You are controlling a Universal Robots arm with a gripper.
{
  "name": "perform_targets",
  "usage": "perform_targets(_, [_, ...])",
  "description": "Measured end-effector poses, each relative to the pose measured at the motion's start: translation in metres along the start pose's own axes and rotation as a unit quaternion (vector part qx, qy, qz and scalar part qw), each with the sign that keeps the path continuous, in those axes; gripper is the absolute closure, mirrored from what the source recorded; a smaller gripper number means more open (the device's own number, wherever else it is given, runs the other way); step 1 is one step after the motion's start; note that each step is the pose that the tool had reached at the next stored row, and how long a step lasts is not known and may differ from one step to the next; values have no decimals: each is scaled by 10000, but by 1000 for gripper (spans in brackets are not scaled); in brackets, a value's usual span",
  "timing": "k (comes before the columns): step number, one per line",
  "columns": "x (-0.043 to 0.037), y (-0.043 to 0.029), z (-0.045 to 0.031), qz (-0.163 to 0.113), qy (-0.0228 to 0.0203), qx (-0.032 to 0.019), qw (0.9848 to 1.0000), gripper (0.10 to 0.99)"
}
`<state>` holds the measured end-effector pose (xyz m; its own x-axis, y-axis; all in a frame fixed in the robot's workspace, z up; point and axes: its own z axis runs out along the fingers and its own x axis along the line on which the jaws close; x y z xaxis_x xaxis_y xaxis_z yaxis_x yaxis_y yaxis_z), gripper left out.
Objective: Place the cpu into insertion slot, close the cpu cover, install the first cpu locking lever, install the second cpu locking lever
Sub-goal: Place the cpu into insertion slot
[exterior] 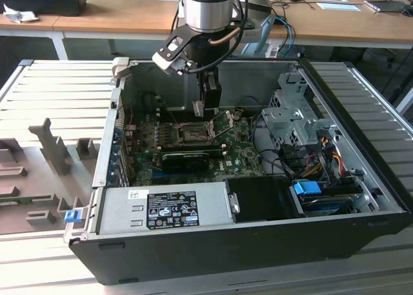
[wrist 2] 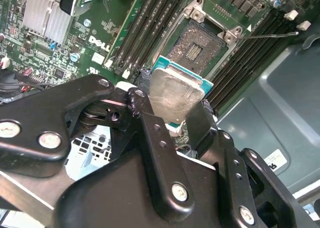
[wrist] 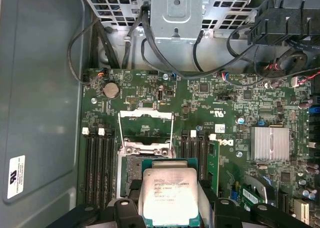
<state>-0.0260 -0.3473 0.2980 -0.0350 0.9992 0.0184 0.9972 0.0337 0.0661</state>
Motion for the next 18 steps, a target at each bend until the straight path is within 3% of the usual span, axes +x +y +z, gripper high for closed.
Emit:
perform_targets(9, [-1, -3, 49, 0, 0, 0, 10000, 561])
perform_targets(18, [-4, -14, 177, 168, -11, -8, 9999, 561])
